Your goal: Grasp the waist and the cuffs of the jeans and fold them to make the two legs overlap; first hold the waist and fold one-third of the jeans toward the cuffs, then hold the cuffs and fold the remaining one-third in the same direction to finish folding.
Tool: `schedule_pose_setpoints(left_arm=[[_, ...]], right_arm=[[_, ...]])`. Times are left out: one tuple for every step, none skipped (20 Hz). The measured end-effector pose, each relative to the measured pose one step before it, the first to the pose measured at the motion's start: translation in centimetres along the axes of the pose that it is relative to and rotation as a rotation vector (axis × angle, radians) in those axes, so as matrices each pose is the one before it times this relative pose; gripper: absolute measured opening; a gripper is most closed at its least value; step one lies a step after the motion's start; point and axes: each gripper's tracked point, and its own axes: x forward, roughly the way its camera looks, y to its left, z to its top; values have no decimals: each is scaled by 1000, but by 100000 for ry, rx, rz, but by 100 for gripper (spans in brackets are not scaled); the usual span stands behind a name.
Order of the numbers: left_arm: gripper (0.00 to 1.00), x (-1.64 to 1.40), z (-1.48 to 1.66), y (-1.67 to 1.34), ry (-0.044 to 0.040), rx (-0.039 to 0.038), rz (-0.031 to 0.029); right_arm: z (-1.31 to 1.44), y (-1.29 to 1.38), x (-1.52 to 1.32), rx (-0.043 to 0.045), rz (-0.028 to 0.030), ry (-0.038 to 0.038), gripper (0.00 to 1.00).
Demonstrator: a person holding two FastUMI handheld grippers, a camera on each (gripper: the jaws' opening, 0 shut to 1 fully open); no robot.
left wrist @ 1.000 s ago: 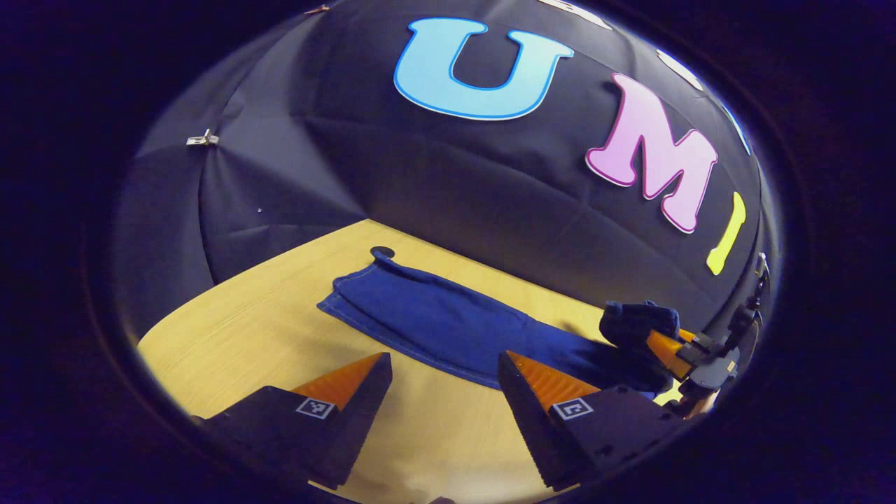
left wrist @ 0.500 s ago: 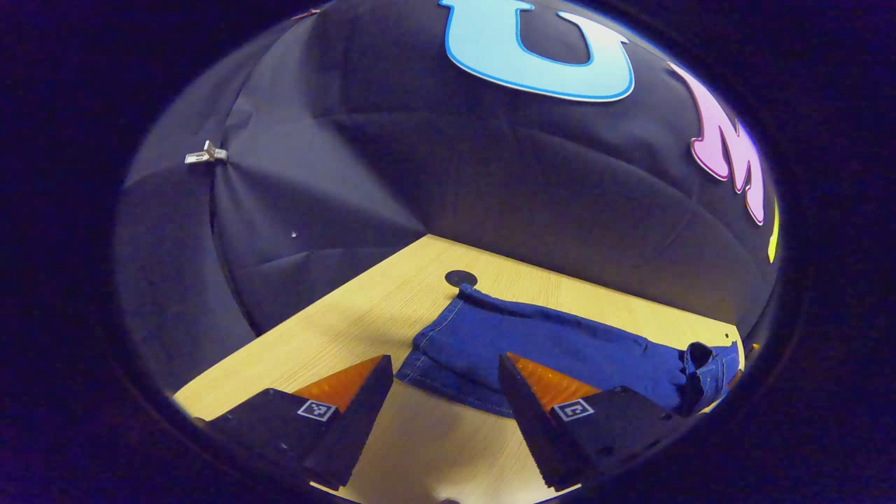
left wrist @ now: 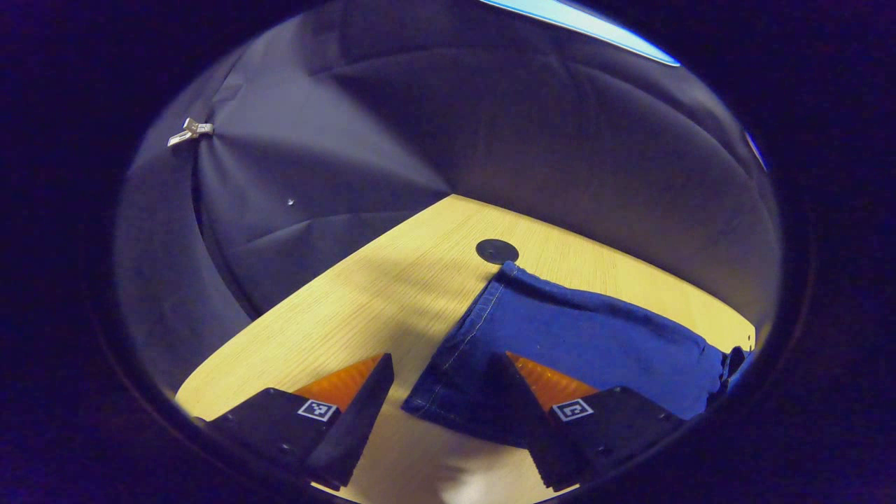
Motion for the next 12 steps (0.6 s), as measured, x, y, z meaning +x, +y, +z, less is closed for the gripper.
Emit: schedule_pose_setpoints(left_arm=[[95, -345, -496, -84, 2553, 3142, 644], [94, 17, -28, -230, 596, 2268, -882], [93, 225, 490, -648, -160, -217, -2672], [81, 336, -349, -457, 398, 295, -387], [69, -147, 3, -233, 306, -515, -1325], [63, 217, -27, -414, -301, -1494, -1581], [58, -207, -104, -493, -60, -1873, -1861], [41, -28, -25, -365, 69, -1896, -1816], [35, 114, -29, -142, -542, -2087, -1447], [22, -83, 9, -227, -36, -2341, -1211], [19, -70, -90, -196, 470, -1678, -623], [15, 15, -224, -22, 569, -735, -1050]], right_arm=[[-381, 25, -17, 197, 462, 1455, 97], [-242, -62, 13, 319, -159, 826, 97], [-14, -137, -31, 305, -166, 513, 97], [-78, -127, 64, 304, -342, 253, 97], [-116, -40, 152, 155, 283, 395, 98], [-453, 70, 48, 290, 963, 1517, 97], [-552, -201, 17, -162, 534, 2087, 97], [-510, -347, -45, -458, -357, 1688, 97], [-316, -544, -121, -444, -863, 1260, 97], [-167, -408, -170, -65, -761, 277, 97], [-22, -388, -64, 312, -780, -244, 98], [21, -334, -70, 405, -604, -509, 98]])
